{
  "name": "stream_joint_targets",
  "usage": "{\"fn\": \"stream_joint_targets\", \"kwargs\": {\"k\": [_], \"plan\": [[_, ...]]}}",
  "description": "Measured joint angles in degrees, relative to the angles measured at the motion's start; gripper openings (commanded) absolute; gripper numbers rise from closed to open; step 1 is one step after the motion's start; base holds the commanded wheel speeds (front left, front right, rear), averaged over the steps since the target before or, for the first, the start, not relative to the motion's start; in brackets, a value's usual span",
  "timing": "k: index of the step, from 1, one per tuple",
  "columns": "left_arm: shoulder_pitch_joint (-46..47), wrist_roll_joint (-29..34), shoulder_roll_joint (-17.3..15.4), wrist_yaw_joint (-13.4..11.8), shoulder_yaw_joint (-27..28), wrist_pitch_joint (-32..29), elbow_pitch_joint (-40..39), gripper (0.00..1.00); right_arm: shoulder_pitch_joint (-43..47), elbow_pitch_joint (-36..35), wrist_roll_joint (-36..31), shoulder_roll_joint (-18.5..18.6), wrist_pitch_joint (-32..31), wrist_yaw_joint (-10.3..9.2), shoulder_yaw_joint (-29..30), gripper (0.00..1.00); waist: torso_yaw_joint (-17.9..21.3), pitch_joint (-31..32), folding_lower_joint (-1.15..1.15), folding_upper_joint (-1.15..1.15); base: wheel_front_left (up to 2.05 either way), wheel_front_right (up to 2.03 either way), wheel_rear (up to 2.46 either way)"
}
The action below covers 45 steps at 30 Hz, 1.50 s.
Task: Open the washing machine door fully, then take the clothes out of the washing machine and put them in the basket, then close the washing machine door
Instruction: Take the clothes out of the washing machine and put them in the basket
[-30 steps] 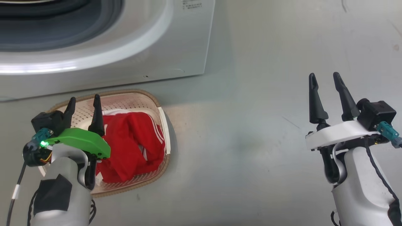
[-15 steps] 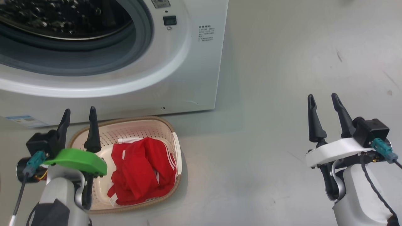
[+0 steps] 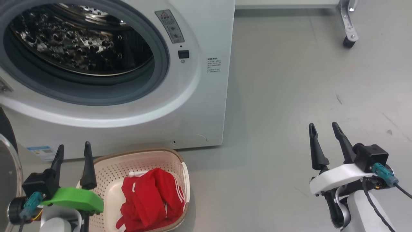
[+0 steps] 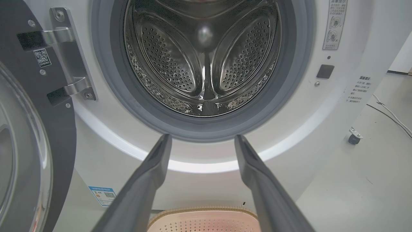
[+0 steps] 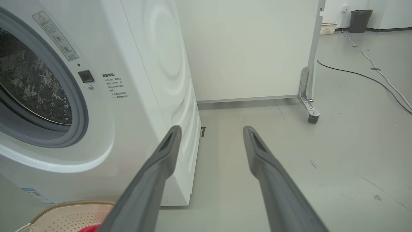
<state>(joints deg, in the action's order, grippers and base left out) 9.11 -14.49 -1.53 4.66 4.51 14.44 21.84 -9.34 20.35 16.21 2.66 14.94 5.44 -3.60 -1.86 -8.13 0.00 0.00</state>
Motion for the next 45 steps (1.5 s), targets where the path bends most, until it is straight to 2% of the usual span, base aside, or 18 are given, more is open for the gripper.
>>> {"fn": "stream_joint_targets", "kwargs": {"k": [11,36,45], "plan": [[-5.97,0.67,-0.05,-1.44,0.40,0.00,-4.54,1.00,1.68,-0.59,0.47,-0.05,0.00,-0.35,-1.00,1.00,0.48,3.83,0.00,0.00,0.00,0.00,0.00],[-9.38,-1.12,-0.15,-3.16,-2.12,0.00,-9.43,1.00,1.99,-1.89,1.10,-0.07,0.00,-1.41,-2.09,1.00,0.99,3.28,0.00,0.00,0.00,0.00,0.00],[-9.44,1.64,-0.19,-3.88,-2.98,0.00,-10.23,1.00,2.51,-2.08,1.27,-0.07,0.00,-1.49,-2.29,1.00,0.91,3.04,0.00,0.00,-0.24,0.24,0.00]]}}
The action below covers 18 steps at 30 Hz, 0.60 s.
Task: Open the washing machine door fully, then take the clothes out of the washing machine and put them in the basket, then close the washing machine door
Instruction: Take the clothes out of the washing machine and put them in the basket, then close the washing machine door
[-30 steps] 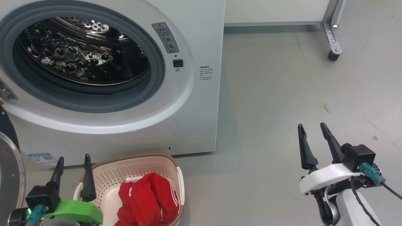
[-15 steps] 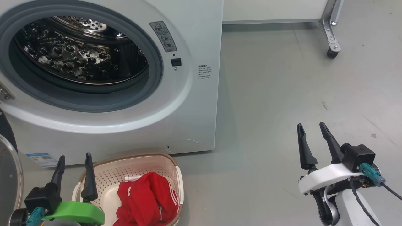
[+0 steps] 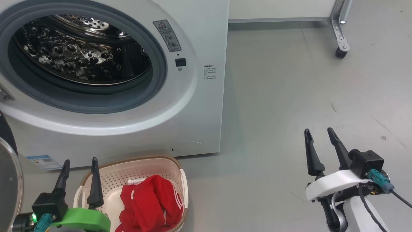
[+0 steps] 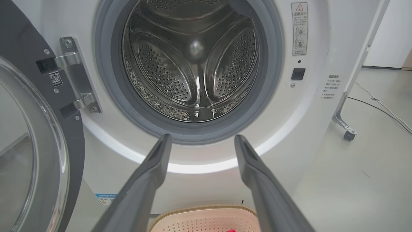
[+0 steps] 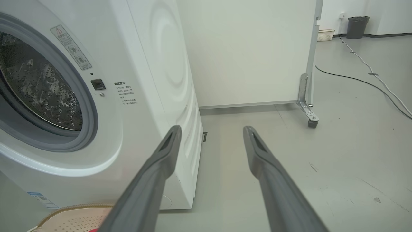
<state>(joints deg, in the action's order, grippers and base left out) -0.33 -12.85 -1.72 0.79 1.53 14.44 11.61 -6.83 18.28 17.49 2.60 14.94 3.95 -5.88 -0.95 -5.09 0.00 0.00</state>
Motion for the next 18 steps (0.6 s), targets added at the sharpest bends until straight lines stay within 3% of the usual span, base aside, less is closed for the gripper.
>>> {"fn": "stream_joint_targets", "kwargs": {"k": [18], "plan": [[-0.23,0.93,-0.05,-1.57,-0.93,0.00,-0.87,1.00,0.12,0.03,0.00,0.00,0.00,-0.01,-0.20,1.00,-0.13,0.21,0.00,0.00,-0.76,0.76,0.00]]}}
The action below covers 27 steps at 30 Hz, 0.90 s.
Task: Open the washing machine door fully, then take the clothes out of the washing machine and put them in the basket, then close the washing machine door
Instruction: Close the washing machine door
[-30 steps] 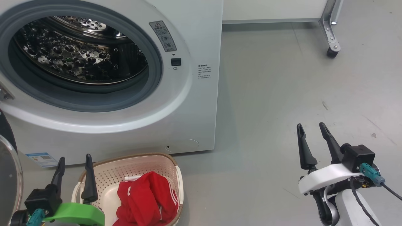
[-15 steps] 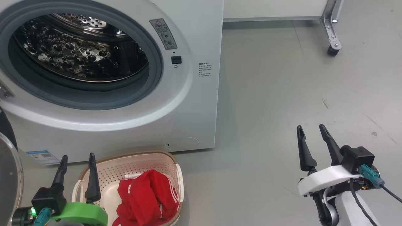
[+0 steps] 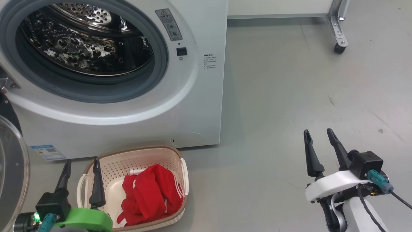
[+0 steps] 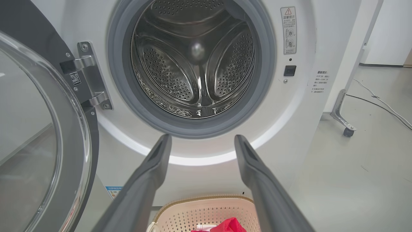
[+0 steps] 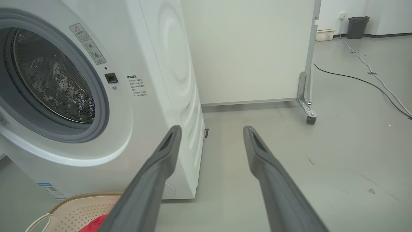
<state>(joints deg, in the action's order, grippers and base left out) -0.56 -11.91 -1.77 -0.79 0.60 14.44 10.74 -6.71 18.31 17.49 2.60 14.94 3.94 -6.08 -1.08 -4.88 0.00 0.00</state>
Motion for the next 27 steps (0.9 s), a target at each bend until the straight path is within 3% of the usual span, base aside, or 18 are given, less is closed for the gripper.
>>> {"fn": "stream_joint_targets", "kwargs": {"k": [27], "plan": [[-0.46,-1.21,-0.09,-1.97,0.47,0.00,-2.63,1.00,0.24,-0.01,0.09,0.00,0.00,-0.08,-0.07,1.00,-0.95,0.50,0.00,0.00,-0.99,0.99,0.00]]}}
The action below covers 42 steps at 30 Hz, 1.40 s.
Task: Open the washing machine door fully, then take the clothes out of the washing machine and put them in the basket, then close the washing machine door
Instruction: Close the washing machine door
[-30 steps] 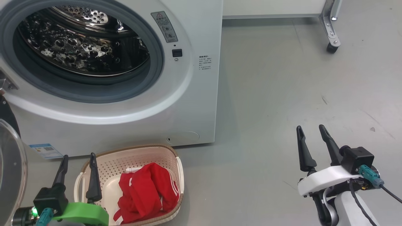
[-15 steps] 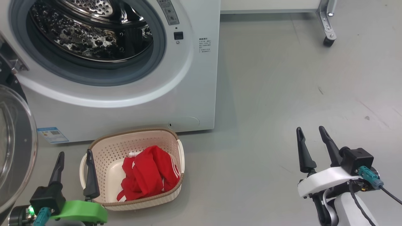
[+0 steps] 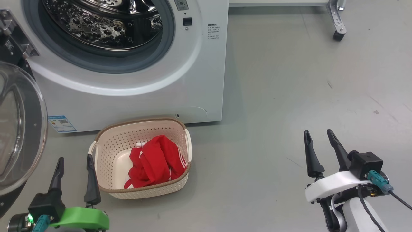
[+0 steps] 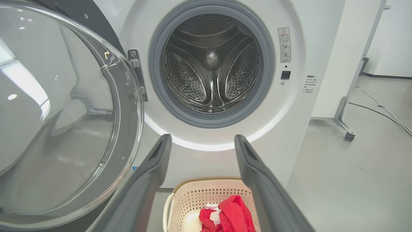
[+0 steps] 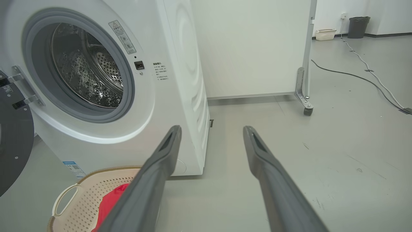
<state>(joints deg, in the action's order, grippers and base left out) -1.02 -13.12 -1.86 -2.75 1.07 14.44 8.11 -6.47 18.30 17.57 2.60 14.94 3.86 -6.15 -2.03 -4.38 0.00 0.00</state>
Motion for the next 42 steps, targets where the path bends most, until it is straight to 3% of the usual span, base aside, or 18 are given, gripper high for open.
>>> {"fn": "stream_joint_targets", "kwargs": {"k": [26,34,42], "plan": [[-0.76,-1.58,-0.03,0.25,-1.94,0.00,0.22,1.00,0.21,-0.41,0.04,0.00,0.00,-0.08,0.27,1.00,-0.91,0.05,0.00,0.00,-0.13,0.13,0.00],[-0.75,-1.99,-0.04,0.56,-3.86,0.00,0.76,1.00,1.18,-0.91,0.04,0.00,0.00,-0.04,0.49,1.00,-3.87,-0.23,0.00,0.00,0.00,0.00,0.00],[-0.83,-3.55,-0.05,-0.08,-3.90,0.00,1.40,1.00,1.26,-0.83,-0.04,0.00,0.00,0.20,-0.86,1.00,-9.66,-0.51,0.00,0.00,0.00,0.00,0.00]]}}
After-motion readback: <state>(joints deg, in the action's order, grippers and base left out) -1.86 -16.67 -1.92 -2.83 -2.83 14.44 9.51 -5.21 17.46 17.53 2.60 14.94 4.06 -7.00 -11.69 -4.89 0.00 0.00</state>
